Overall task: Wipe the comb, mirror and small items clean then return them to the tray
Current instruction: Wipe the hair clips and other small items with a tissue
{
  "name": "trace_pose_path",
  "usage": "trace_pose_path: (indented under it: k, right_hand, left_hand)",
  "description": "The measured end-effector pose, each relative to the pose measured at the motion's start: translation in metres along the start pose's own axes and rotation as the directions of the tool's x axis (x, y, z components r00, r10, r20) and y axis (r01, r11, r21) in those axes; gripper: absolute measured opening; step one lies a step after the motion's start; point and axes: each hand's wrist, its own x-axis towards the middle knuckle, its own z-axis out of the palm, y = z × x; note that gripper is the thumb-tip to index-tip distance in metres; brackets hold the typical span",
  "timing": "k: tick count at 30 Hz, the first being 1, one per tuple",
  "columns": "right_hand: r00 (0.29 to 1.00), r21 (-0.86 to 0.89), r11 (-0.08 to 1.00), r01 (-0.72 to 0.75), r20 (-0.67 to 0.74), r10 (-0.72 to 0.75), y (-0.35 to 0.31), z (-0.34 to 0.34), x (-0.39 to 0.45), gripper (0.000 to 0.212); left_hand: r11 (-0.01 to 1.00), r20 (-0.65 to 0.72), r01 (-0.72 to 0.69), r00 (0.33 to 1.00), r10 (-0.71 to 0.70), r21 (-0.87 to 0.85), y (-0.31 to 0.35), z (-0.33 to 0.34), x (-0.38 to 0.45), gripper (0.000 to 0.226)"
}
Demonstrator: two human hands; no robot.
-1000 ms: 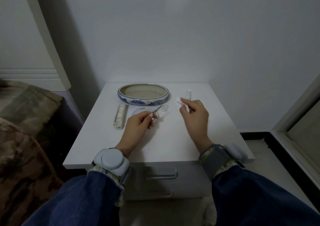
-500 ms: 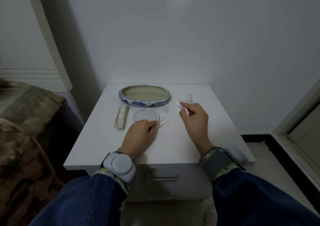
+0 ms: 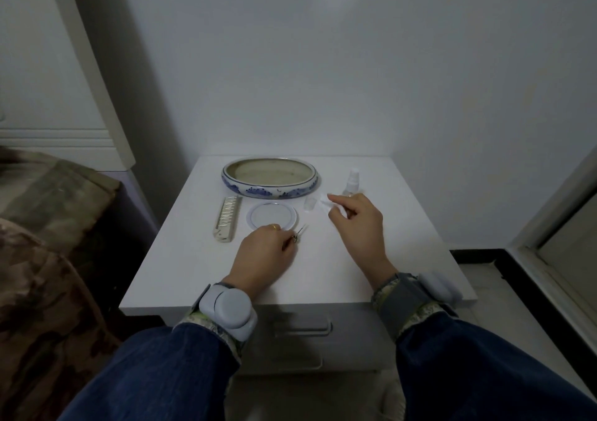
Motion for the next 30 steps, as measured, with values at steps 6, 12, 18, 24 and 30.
trace_pose_path:
  k: [6, 12, 18, 24, 30]
  right_hand:
    - [1.0, -0.029, 0.999, -0.023, 0.015, 0.024, 0.003, 0.0, 0.0, 0.025]
    - [0.994, -0.067, 0.993, -0.102, 0.026, 0.104, 0.009, -0.001, 0.003, 0.024]
    - [0.98, -0.227, 0.965, -0.129, 0.121, 0.159, 0.017, 0.004, 0.002, 0.022]
    - [0.966, -0.371, 0.927, -0.065, 0.209, 0.151, 0.017, 0.002, -0.001, 0.024]
    - [0.968, -0.243, 0.963, -0.117, 0.187, 0.165, 0.006, -0.005, 0.001, 0.023]
  left_hand:
    - [1.0, 0.014, -0.006, 1.0, 0.006, -0.007, 0.0, -0.001, 0.0, 0.025]
    - [0.996, 0.01, 0.013, 1.0, -0.012, -0.084, 0.0, -0.004, 0.0, 0.027]
    - [0.97, -0.081, 0.106, 0.989, -0.126, -0.218, -0.002, -0.009, 0.003, 0.026]
    - [0.954, -0.079, 0.13, 0.984, -0.157, -0.272, -0.004, -0.009, 0.002, 0.032]
    - [0.937, -0.072, 0.167, 0.978, -0.198, -0.308, -0.007, -0.008, 0.003, 0.032]
